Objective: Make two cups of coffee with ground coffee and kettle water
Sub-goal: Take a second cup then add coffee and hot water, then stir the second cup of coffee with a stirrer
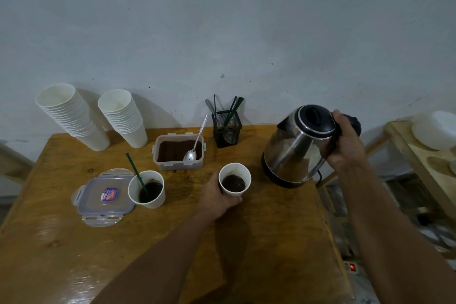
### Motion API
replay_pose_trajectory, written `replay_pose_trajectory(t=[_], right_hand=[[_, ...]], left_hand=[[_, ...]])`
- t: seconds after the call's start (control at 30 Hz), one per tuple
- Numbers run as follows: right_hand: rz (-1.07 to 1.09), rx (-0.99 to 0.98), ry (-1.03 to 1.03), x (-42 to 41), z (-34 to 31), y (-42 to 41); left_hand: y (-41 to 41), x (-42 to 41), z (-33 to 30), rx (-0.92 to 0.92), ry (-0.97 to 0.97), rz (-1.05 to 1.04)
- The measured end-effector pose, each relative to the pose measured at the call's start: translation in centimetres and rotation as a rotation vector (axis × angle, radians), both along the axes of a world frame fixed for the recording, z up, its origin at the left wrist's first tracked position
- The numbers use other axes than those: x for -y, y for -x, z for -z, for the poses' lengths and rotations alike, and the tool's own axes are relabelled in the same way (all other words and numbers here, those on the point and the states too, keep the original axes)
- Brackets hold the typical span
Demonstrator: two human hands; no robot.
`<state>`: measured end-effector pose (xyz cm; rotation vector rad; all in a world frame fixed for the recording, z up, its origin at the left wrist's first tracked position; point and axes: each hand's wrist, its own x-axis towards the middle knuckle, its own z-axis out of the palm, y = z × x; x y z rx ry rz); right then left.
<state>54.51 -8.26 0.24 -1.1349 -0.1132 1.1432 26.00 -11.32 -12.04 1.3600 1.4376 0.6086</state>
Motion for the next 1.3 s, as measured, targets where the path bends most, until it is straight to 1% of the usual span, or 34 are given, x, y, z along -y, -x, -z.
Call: replay_pose_trajectory(t=[0.1,0.2,0.27,0.37,0.47,0.53,0.63,0.77,0.8,0.9,0.93,1.1,1.17,1.3], right_hand=[[-0.029,0.04,-0.02,-0.1,1.0,-1.0],[-0.094,0.153,0.001,0.1,1.3,-1.2],[-0.1,0.243,0.044,0.5,1.1,-0.5],[0.046,0.4,0.19,1.0,1.8,1.7],[0.182,0.46,0.259,1.7,3.0,4.7],[0.207,0.391,0.346,2.3,4.1,6.7],[0.25,0.363,0.47,3.4,5.0,9.0],[0.206,0.204,0.621,3.7,4.6,11.1],[0.189,0.153,0.618,3.5,4.4,11.6],[0.038,-0.04,0.474,2.2,4.9,12.7],[-0.03,-0.048,0.458,1.7,4.9,13.1],[-0.349,0.24,0.459,-1.6,3.5,14.9],[-0.404,0.404,0.425,-3.4,3.4,15.7],[-0.443,0.715,0.312,-7.8,3.6,17.0]], left_hand=[[-0.3,0.2,-0.1,0.013,-0.016,-0.023],[-0.8,0.4,-0.2,0.029,-0.043,-0.074],[-1.1,0.5,-0.2,0.016,-0.058,-0.092],[-1.4,0.8,-0.1,0.008,-0.096,-0.12],[-1.2,1.0,-0.1,0.008,-0.116,-0.14],[-0.9,1.1,0.0,-0.005,-0.123,-0.144],[-0.6,1.1,0.0,-0.002,-0.117,-0.136],[-0.2,1.0,-0.1,-0.013,-0.111,-0.103],[-0.1,1.0,-0.1,-0.01,-0.107,-0.102],[0.3,1.1,-0.2,-0.003,-0.105,-0.116],[0.6,1.0,-0.3,0.0,-0.103,-0.131],[1.9,0.7,-0.2,0.009,-0.079,-0.164],[2.2,0.6,-0.1,0.013,-0.076,-0.159],[2.5,0.6,0.2,0.012,-0.051,-0.137]])
